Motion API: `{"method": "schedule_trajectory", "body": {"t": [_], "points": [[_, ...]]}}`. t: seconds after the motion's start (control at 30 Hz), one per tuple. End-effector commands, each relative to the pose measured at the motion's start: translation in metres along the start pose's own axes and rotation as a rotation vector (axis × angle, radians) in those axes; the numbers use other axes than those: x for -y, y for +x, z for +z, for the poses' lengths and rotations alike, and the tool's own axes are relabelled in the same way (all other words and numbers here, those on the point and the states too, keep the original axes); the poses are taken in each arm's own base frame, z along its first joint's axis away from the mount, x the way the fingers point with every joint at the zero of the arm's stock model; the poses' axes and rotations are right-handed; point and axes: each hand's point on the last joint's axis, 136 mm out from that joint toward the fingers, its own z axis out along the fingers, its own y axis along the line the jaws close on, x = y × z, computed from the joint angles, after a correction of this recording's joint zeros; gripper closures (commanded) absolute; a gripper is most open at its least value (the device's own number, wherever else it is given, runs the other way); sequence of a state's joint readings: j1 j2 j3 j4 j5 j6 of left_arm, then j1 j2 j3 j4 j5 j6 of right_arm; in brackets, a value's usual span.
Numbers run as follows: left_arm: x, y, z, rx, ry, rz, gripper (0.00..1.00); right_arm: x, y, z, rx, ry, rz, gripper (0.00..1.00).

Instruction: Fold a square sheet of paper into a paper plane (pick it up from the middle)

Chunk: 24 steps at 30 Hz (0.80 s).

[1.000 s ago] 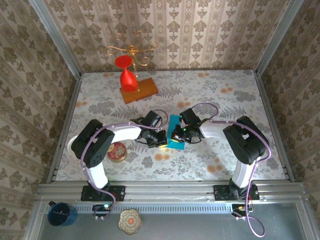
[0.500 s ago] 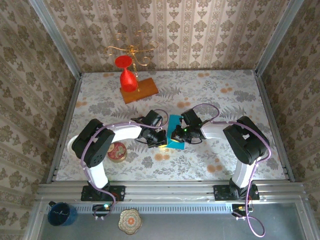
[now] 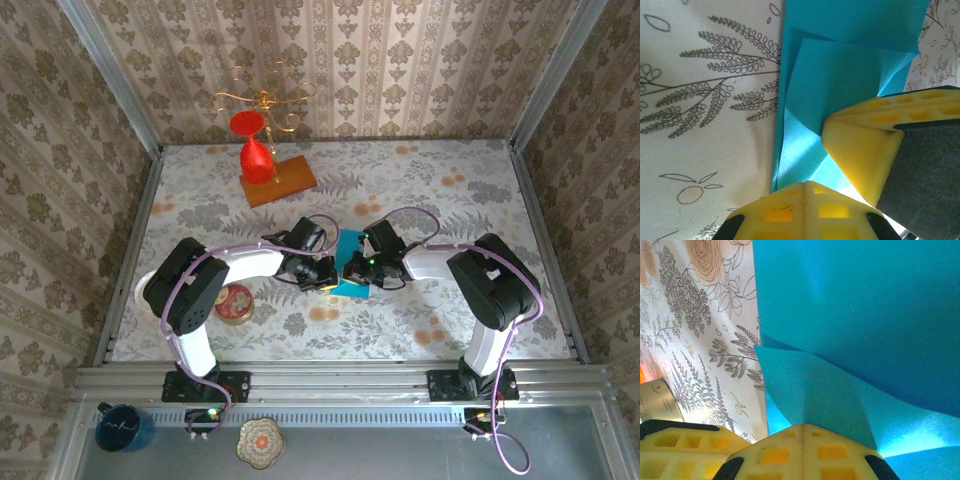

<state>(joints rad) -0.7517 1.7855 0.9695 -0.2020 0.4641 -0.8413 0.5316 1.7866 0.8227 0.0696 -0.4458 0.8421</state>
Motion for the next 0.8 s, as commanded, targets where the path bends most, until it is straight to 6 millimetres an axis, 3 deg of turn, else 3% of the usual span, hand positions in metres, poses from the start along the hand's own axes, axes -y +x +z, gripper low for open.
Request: {"method": "schedule_trajectory", "body": {"t": [0.0, 0.2, 0.37, 0.53, 0.77], "points": [[0.0, 0.0, 0.003, -0.024, -0.009, -0.009, 0.96, 0.027, 0.011, 0.001, -0.021, 0.081, 0.028, 0.98], [-0.025, 0.014, 0.009, -0.077, -0.097, -0.075, 0.97, 0.023, 0.006, -0.002, 0.001, 0.061, -0.015, 0.97], [-0.041, 0.025, 0.009, -0.101, -0.143, -0.119, 0.97, 0.022, -0.012, -0.013, 0.082, 0.042, -0.076, 0.95], [-0.048, 0.03, 0.01, -0.118, -0.161, -0.131, 0.97, 0.045, -0.037, -0.025, 0.159, 0.043, -0.026, 0.95], [-0.044, 0.027, 0.007, -0.11, -0.154, -0.114, 0.97, 0.077, -0.064, -0.047, 0.249, 0.07, 0.056, 0.94]]}}
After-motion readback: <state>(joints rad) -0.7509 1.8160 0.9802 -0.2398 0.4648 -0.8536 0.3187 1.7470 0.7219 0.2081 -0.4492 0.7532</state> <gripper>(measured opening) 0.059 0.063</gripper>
